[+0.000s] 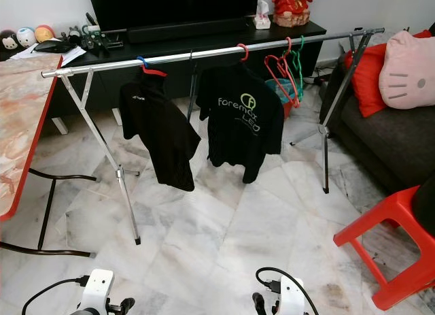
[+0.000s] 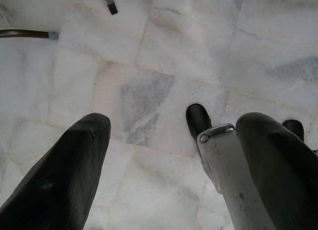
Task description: Hang hanger
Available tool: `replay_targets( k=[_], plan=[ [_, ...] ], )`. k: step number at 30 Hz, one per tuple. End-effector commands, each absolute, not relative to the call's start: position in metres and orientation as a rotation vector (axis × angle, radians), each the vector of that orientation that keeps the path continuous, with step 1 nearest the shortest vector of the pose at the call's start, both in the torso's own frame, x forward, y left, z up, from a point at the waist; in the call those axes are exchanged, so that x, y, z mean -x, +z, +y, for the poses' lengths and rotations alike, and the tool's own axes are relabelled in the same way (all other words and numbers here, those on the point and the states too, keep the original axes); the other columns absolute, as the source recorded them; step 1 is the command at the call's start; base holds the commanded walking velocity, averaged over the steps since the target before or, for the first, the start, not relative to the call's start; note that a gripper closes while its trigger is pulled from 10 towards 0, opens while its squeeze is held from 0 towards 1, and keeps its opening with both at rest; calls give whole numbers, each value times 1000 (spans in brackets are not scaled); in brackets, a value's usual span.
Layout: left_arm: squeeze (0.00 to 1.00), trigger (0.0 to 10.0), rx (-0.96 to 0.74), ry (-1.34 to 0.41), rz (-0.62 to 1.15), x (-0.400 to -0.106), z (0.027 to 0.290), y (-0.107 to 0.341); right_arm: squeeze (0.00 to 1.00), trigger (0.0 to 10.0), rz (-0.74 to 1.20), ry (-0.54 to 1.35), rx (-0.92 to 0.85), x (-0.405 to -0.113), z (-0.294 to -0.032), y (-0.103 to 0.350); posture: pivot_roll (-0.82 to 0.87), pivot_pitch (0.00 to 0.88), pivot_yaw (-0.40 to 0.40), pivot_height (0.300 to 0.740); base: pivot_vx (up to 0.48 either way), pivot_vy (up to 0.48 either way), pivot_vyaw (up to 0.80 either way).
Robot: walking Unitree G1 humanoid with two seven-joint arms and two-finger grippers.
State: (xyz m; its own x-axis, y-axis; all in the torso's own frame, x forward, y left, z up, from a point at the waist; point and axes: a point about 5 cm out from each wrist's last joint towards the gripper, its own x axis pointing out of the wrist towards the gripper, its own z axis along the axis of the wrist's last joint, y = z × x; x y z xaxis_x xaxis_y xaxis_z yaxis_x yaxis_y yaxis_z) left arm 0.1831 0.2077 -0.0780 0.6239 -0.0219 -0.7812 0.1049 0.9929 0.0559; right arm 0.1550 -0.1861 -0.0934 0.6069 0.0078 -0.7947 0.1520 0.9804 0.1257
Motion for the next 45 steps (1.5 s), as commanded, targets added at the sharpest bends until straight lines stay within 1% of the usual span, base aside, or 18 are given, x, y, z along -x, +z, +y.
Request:
replay_targets(
  k=[1,35,45],
  plan=[
    [0,10000,-94,-73,928,-178,207,-81,0,10000,912,-89,-191,-155,-187,-93,-28,0,35,740,0,0,0],
    [0,10000,-77,-61,938,-175,206,-83,0,10000,917,-88,-193,-155,-187,-94,-26,0,29,740,0,0,0],
    [0,10000,-62,-56,938,-175,206,-83,0,10000,916,-94,-200,-155,-187,-93,-27,0,30,740,300,0,0]
  ],
)
